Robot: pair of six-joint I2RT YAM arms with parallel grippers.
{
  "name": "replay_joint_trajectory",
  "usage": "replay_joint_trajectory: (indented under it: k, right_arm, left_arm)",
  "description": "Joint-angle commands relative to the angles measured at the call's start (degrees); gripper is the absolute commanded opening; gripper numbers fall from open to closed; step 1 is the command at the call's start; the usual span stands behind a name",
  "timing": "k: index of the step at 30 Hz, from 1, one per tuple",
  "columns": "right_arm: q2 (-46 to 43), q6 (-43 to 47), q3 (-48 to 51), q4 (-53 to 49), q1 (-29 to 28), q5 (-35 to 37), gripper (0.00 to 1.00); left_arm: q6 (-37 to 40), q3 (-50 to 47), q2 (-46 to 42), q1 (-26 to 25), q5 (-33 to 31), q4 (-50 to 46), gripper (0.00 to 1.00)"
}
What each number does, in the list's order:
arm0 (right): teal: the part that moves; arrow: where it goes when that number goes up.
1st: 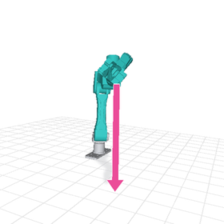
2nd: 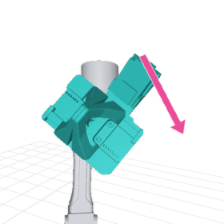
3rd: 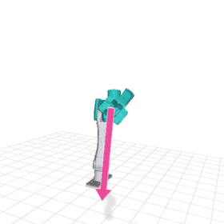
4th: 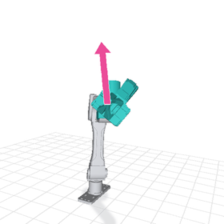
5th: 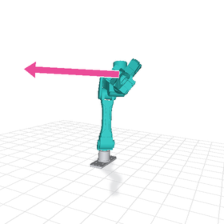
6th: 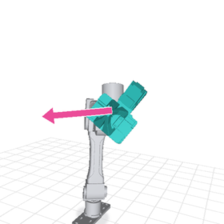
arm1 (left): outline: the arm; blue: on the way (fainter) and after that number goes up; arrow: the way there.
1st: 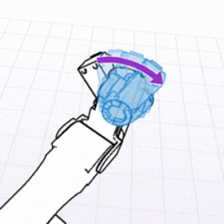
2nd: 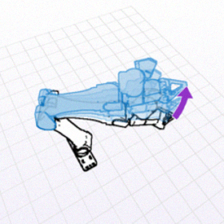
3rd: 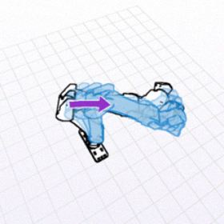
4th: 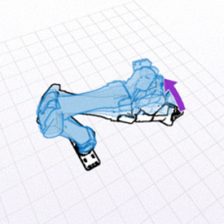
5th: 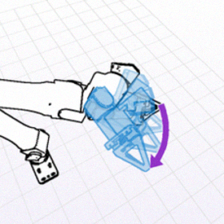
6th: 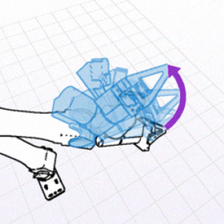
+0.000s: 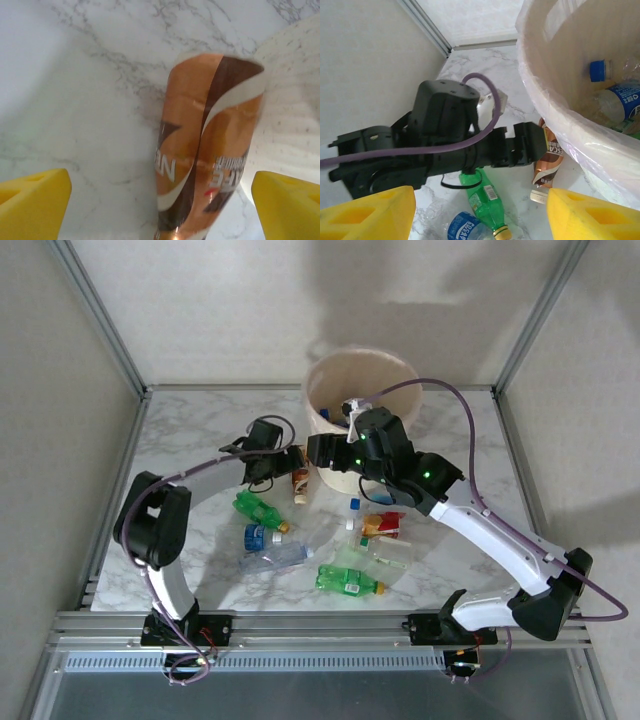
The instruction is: Put the plastic bottles in the bin
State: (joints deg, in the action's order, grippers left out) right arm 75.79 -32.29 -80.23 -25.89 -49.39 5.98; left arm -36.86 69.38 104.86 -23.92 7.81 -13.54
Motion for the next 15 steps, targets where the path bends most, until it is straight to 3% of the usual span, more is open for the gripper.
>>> replay_joint_trajectory:
  k: [1, 11, 15]
  right_arm:
    - [-1.35, -0.75, 0.3, 1.88, -0.88, -0.67, 0.7]
    - [-0.29, -1.02, -0.76, 1.94, -2.27, -1.25, 0.7]
    - [0.05, -1.02, -1.51, 1.75, -2.73, -1.23, 0.7]
  left_arm:
    - [2.32, 4.21, 3.54, -0.07, -0.95, -1.01, 0.91]
    - [2.23, 7.02, 9.63, -0.35, -0.7, -0.71, 0.9]
    - [1.58, 8.73, 10.59, -0.34, -6.39, -5.12, 0.84]
